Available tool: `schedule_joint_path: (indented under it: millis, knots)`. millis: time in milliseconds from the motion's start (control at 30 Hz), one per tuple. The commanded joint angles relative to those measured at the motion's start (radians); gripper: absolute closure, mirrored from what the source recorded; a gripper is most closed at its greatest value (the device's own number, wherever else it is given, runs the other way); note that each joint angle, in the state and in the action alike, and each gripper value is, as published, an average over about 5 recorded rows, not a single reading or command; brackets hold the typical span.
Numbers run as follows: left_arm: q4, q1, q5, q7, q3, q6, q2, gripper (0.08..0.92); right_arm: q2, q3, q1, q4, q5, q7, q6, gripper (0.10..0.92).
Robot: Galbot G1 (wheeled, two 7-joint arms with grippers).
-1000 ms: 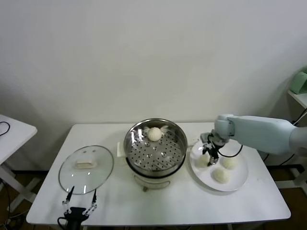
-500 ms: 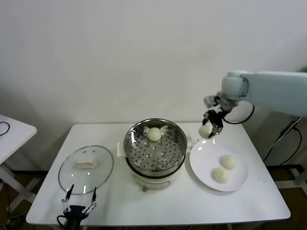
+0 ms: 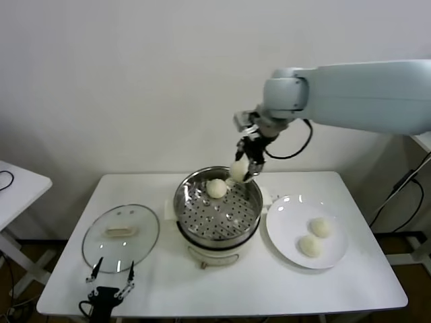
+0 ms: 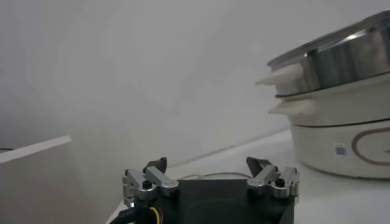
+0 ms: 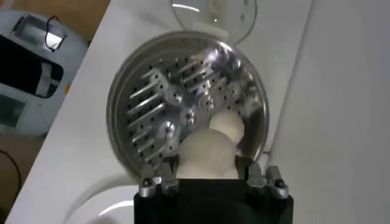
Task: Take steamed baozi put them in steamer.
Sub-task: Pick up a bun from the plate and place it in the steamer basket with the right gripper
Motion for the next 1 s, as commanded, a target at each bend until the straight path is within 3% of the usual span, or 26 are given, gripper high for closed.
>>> schedule_joint_path:
  millis: [33,1000]
  knots:
    - [0.006,-0.005,-0.003,0.002,0.000,0.003,-0.004,0.177,0.221,0.058,-0.180,-0.105,0.011,0.093,-0.089,0.393]
    - [0.017,-0.004,0.005,0.004,-0.004,-0.005,-0.004,0.177,0.291,0.048,-0.347,-0.218,-0.124,0.118,-0.081,0.372]
